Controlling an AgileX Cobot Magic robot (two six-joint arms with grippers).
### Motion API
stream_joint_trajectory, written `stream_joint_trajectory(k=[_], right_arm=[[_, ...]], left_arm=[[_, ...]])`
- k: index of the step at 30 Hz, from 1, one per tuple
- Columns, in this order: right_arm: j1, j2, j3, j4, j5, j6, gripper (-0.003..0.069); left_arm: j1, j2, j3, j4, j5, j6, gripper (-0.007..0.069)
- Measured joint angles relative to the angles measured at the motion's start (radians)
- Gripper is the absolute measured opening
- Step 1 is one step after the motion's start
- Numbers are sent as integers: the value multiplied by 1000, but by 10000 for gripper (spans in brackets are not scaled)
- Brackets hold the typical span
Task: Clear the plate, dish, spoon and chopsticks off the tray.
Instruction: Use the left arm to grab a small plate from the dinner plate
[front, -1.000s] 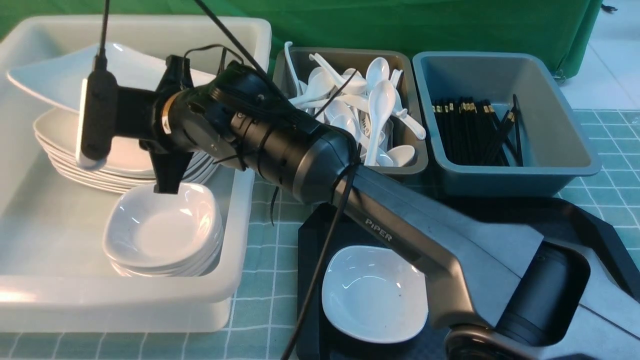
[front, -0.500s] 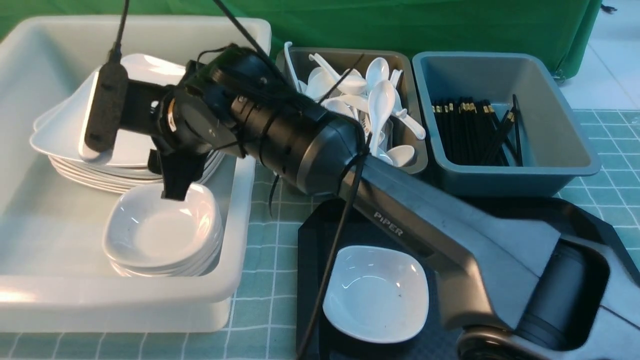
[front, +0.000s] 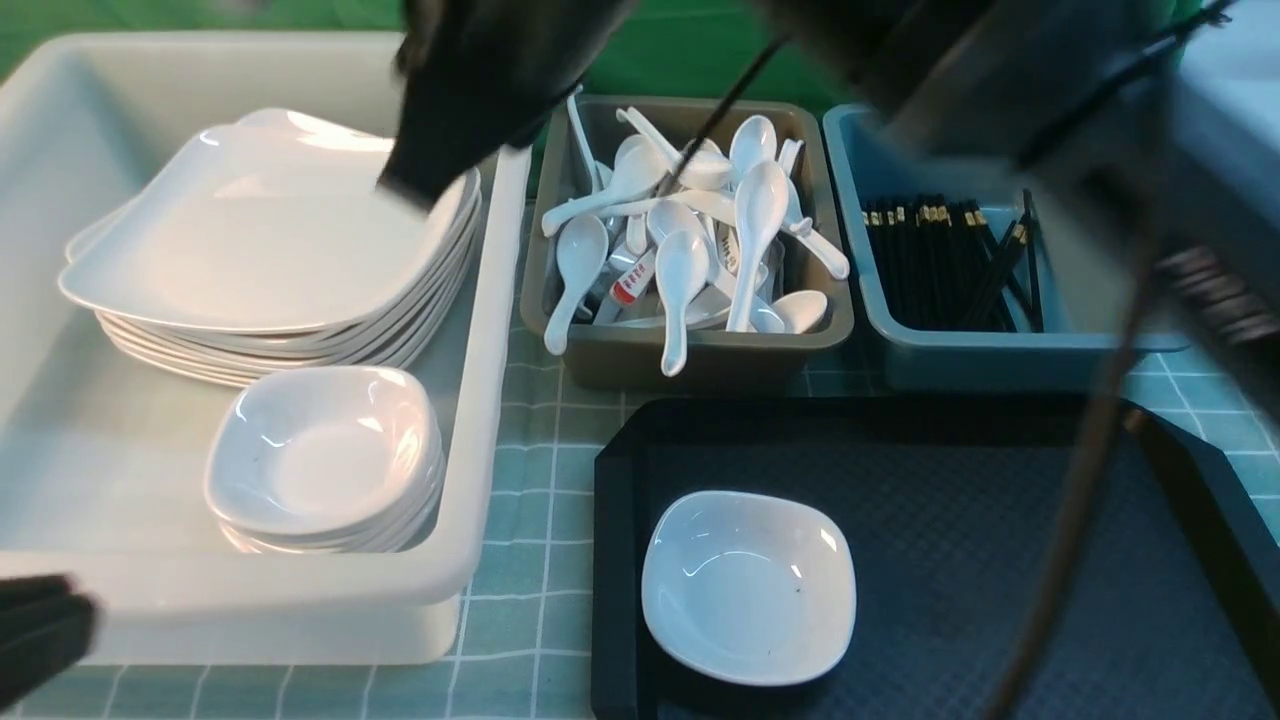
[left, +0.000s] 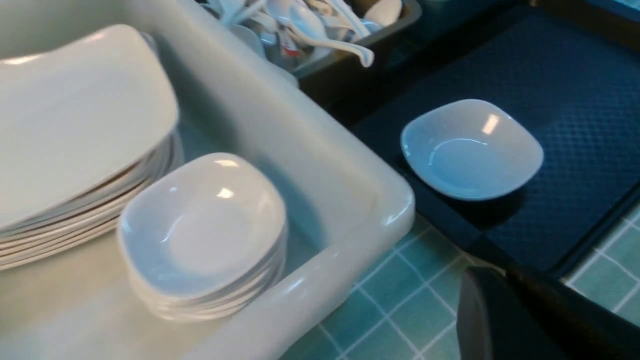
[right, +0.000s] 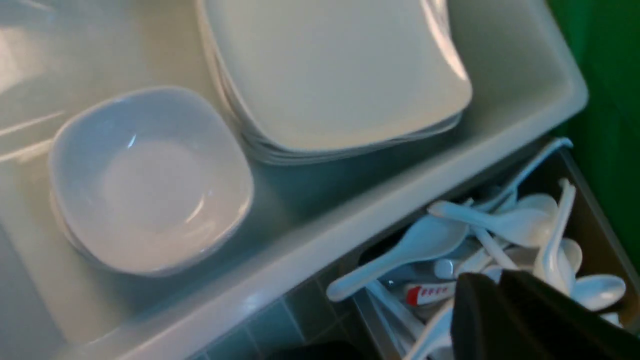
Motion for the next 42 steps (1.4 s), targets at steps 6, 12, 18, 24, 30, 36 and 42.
stream_joint_trajectory(k=[6, 12, 18, 24, 30, 36, 42], right_arm=[[-78, -338, 423, -9, 0, 153, 21], [-96, -689, 925, -24, -3, 247, 28], [-96, -1068, 1371, -24, -59, 392, 32], [-96, -1322, 1591, -17, -64, 457, 32], [-96, -1443, 1658, -5, -63, 491, 32], [-96, -1535, 1665, 5, -64, 506, 35], [-96, -1540, 1668, 6, -42, 520, 44]], left_arm=[[-7, 279, -88, -167, 18, 100, 17], [-123, 506, -101, -192, -59, 171, 17], [-423, 869, -177, -106, -228, 222, 17], [-571, 1121, -301, 57, -297, 225, 62], [-577, 1273, -382, 109, -314, 217, 208], [-577, 1409, -411, 213, -424, 123, 429], [-575, 1465, -411, 470, -476, -175, 475]])
